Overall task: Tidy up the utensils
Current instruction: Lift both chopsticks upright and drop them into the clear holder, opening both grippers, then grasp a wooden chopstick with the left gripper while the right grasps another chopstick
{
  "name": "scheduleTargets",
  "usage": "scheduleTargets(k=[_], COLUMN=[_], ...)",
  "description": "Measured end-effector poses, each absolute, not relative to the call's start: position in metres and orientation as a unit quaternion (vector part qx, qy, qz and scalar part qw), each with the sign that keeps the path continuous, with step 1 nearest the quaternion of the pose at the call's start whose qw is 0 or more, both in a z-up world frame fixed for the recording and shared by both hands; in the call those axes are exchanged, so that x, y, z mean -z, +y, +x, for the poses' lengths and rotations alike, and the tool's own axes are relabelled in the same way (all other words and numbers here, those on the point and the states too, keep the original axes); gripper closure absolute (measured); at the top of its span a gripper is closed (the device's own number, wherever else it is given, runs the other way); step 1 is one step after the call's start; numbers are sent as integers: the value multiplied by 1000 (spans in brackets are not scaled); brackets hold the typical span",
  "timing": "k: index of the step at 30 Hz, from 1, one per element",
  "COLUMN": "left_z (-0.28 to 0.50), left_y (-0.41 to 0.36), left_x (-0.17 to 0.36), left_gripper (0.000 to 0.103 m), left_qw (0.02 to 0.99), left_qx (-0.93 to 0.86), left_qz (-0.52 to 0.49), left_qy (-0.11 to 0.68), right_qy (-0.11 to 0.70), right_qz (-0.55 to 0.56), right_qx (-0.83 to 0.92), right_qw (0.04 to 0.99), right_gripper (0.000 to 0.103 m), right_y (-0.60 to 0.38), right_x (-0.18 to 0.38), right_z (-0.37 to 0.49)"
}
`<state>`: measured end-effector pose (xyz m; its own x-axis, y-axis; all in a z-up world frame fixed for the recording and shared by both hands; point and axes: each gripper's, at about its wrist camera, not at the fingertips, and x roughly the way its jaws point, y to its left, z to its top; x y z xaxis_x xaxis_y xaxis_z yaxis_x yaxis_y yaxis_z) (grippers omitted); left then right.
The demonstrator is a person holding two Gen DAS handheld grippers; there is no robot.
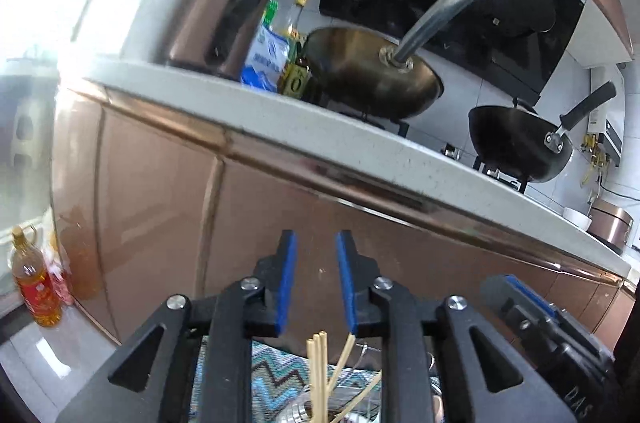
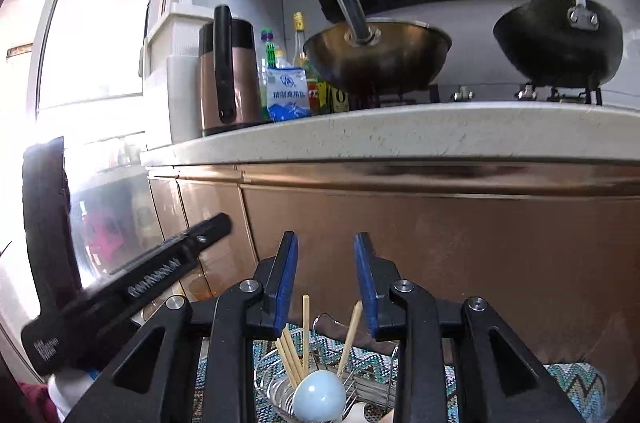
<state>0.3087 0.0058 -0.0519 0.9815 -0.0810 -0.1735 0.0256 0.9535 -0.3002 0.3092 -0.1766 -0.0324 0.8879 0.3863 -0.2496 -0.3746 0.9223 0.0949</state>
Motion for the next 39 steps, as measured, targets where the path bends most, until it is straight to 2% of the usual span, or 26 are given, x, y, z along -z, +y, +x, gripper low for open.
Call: scheduleTargets(k=[13, 18, 25, 32, 39], left_z=[203, 162, 109, 58, 58], left_y=[49, 66, 92, 127, 136], left_x=[-12, -21, -18, -24, -18], left_gripper=[81, 75, 75, 74, 73], left_qw=[990, 988, 983, 981, 978], left_qx=[-11, -23, -43, -99, -103], left_qz=[-68, -61, -57, -38, -45], left_qy=[125, 137, 170, 162, 175], right_qy=[110, 111, 106, 111, 129], right_qz=[19, 7, 6, 17, 8], right_qx=[-189, -192, -214, -240, -248], right_qw=[976, 975, 971, 964, 960], right_gripper=[74, 71, 67, 66, 66], right_y=[-170, -162, -160, -148, -137], right_x=[-34, -50, -43, -26, -15], right_z=[202, 157, 106, 96, 98])
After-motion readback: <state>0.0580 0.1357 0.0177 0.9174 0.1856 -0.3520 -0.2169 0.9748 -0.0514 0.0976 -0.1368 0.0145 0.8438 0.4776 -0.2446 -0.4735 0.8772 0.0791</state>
